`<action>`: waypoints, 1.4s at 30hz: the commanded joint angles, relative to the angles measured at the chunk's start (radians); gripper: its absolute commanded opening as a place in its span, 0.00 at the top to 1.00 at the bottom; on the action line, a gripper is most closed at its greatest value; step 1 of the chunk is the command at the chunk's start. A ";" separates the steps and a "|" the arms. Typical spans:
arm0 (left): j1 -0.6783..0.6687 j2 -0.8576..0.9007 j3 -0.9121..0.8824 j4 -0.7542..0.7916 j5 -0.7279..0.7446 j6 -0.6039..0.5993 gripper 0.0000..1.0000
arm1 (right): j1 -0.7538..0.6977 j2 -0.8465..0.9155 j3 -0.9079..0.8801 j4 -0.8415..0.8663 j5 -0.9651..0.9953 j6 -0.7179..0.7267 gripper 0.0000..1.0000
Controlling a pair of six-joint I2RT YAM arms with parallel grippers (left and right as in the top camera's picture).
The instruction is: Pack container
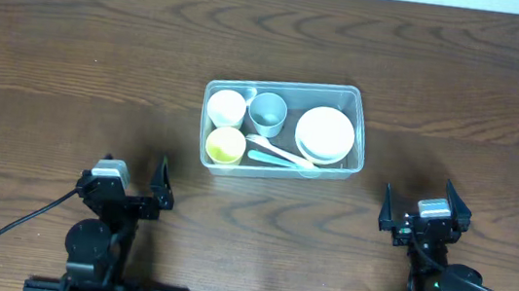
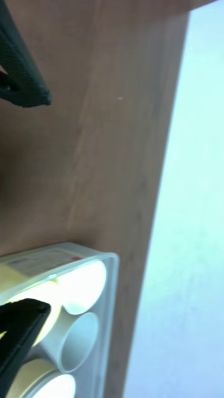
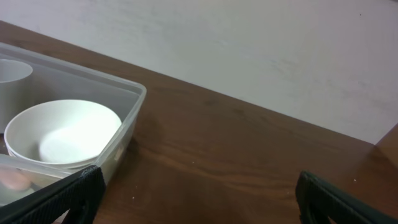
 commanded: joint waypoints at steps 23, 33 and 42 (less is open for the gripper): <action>0.010 -0.052 -0.136 0.103 -0.019 0.147 0.02 | -0.014 -0.007 -0.002 -0.004 -0.004 -0.008 0.01; 0.010 -0.049 -0.136 0.103 -0.019 0.147 0.02 | -0.014 -0.007 -0.002 -0.004 -0.004 -0.008 0.01; 0.010 -0.049 -0.136 0.103 -0.019 0.148 0.02 | -0.014 -0.007 -0.002 -0.004 -0.004 -0.008 0.01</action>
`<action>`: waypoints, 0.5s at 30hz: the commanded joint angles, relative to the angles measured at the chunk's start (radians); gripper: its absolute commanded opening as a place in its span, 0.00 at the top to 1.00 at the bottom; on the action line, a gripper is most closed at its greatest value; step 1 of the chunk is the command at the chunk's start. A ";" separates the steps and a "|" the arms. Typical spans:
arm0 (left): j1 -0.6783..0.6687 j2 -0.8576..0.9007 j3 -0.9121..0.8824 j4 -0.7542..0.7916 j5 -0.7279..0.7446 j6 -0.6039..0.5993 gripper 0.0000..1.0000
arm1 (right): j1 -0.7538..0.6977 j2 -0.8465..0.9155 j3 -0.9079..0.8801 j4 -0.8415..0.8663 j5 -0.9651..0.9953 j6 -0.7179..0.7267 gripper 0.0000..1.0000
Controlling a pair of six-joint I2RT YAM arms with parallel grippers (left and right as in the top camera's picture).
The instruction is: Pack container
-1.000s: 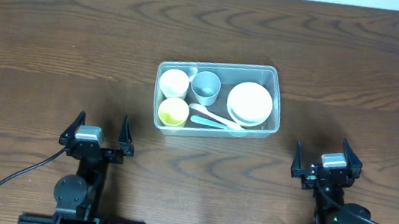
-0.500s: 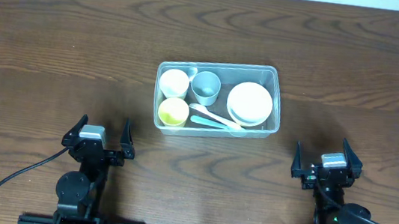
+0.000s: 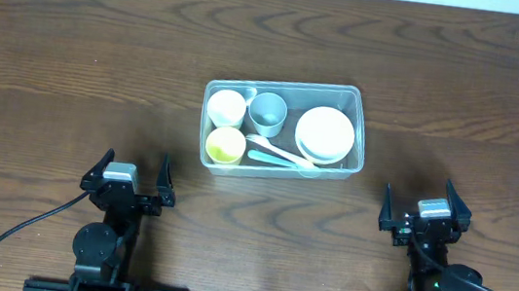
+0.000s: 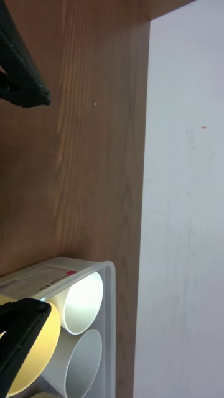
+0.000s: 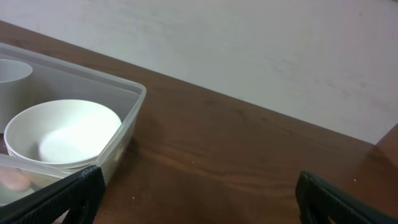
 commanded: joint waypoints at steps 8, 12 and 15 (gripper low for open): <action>0.005 -0.005 -0.009 -0.049 -0.019 0.017 0.02 | -0.013 -0.007 -0.002 -0.004 -0.004 -0.008 0.01; 0.005 -0.005 -0.009 -0.049 -0.019 0.017 0.02 | -0.013 -0.007 -0.002 -0.004 -0.004 -0.008 0.01; 0.005 -0.005 -0.009 -0.049 -0.019 0.017 0.02 | -0.013 -0.007 -0.002 -0.004 -0.004 -0.008 0.01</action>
